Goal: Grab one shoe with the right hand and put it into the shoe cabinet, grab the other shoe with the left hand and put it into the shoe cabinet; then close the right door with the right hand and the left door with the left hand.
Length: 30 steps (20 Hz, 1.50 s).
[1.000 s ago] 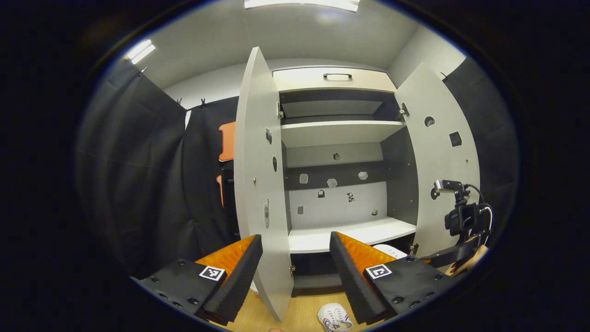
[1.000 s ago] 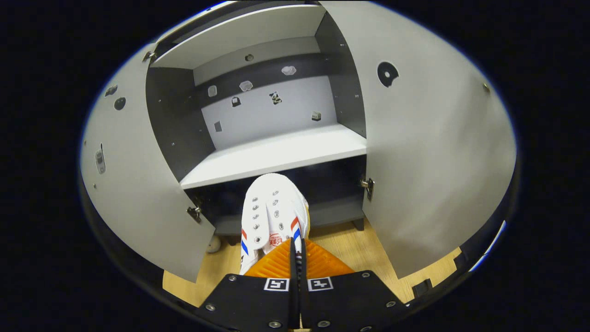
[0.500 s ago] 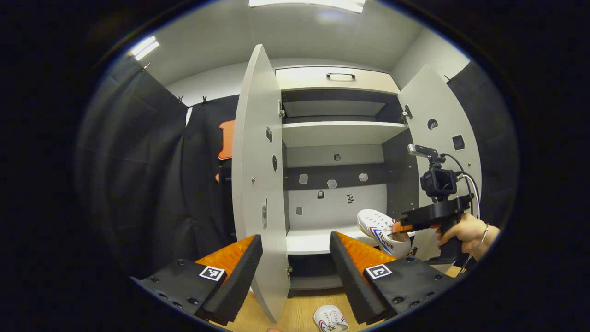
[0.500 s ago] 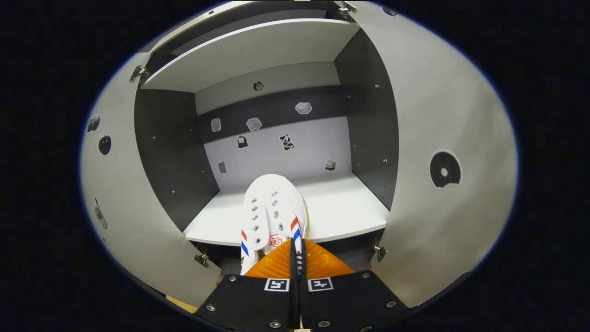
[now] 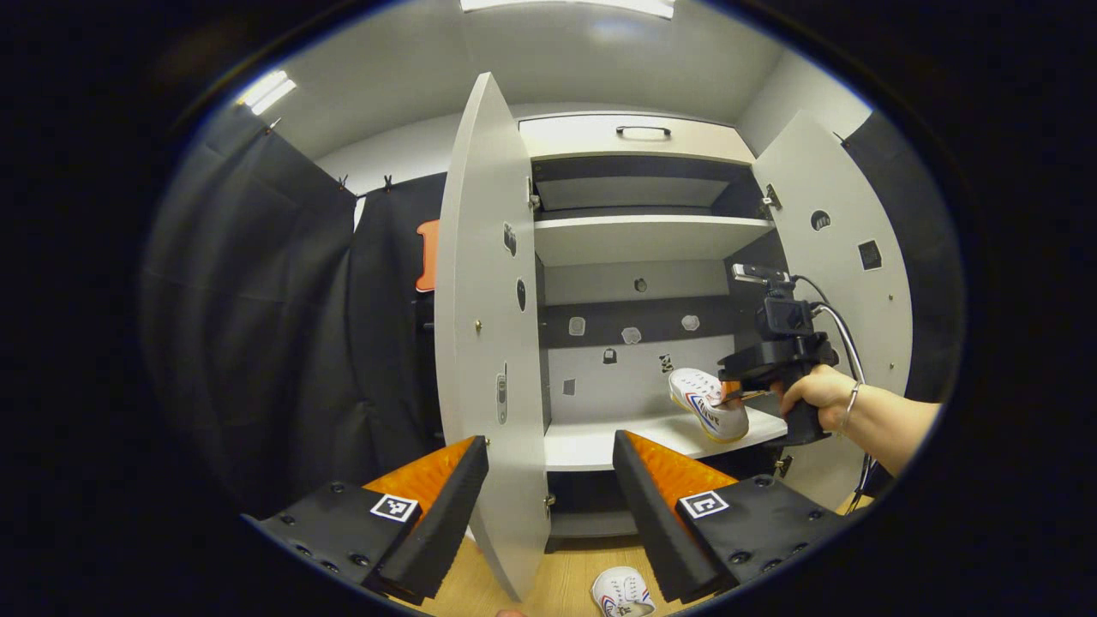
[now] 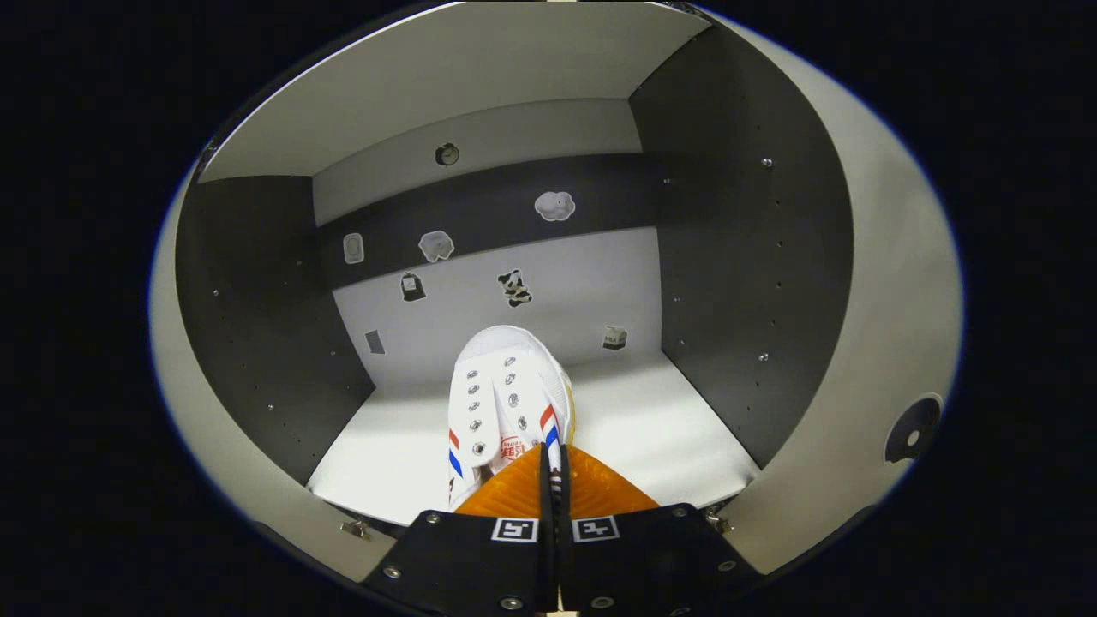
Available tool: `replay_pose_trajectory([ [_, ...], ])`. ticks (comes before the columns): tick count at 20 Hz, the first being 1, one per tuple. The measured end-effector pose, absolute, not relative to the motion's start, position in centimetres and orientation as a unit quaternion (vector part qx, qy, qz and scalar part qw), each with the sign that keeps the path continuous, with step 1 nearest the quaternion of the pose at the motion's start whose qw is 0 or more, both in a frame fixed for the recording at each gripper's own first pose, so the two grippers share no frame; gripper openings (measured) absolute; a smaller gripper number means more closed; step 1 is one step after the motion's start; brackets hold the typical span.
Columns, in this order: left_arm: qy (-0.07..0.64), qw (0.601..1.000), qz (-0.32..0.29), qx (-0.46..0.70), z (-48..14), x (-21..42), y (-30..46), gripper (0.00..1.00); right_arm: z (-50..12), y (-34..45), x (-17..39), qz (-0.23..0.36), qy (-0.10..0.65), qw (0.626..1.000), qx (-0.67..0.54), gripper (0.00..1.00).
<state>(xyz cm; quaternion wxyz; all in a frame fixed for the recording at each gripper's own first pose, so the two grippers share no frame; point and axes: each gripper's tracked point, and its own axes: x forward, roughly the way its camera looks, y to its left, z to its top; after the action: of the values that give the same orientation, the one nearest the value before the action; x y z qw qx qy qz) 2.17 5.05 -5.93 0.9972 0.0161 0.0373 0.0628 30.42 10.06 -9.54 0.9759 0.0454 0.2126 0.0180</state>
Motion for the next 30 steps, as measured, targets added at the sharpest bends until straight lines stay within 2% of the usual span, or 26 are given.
replay_pose_trajectory([
  [6,0.045,0.997,0.066,0.021,-6.3,2.0,4.9,0.95,-12.5,9.6,33.7,0.004,0.249,0.967,0.057,0.0],
  [11,0.051,0.996,0.07,0.022,-6.9,2.0,5.1,0.95,-14.2,9.5,33.8,0.003,0.257,0.966,0.034,0.02],
  [13,0.055,0.996,0.069,0.022,-7.1,1.9,5.0,0.95,-14.3,9.8,33.0,0.007,0.256,0.966,0.042,0.1],
  [14,0.055,0.996,0.071,0.021,-7.1,1.9,5.1,0.95,-13.7,9.7,33.0,0.005,0.241,0.97,0.035,0.2],
  [15,0.054,0.996,0.072,0.02,-7.2,1.9,5.2,0.95,-12.6,9.5,32.7,0.005,0.224,0.974,0.026,0.23],
  [17,0.057,0.996,0.071,0.015,-7.4,1.8,5.1,0.95,-11.1,9.5,31.6,0.009,0.201,0.979,0.013,0.23],
  [22,0.066,0.996,0.054,0.015,-8.2,0.9,3.5,0.95,-8.4,9.3,26.8,0.022,0.151,0.988,-0.018,0.42],
  [24,0.069,0.997,0.046,0.012,-8.6,0.6,2.9,0.95,-7.9,8.9,24.5,0.023,0.136,0.99,-0.02,0.65],
  [28,0.088,0.996,0.034,0.007,-10.4,-0.3,1.8,0.95,-7.5,8.3,19.3,0.027,0.121,0.992,-0.004,0.86],
  [30,0.106,0.994,0.026,-0.008,-11.9,-0.9,1.3,0.95,-7.3,8.1,16.6,0.034,0.112,0.993,-0.001,0.9],
])
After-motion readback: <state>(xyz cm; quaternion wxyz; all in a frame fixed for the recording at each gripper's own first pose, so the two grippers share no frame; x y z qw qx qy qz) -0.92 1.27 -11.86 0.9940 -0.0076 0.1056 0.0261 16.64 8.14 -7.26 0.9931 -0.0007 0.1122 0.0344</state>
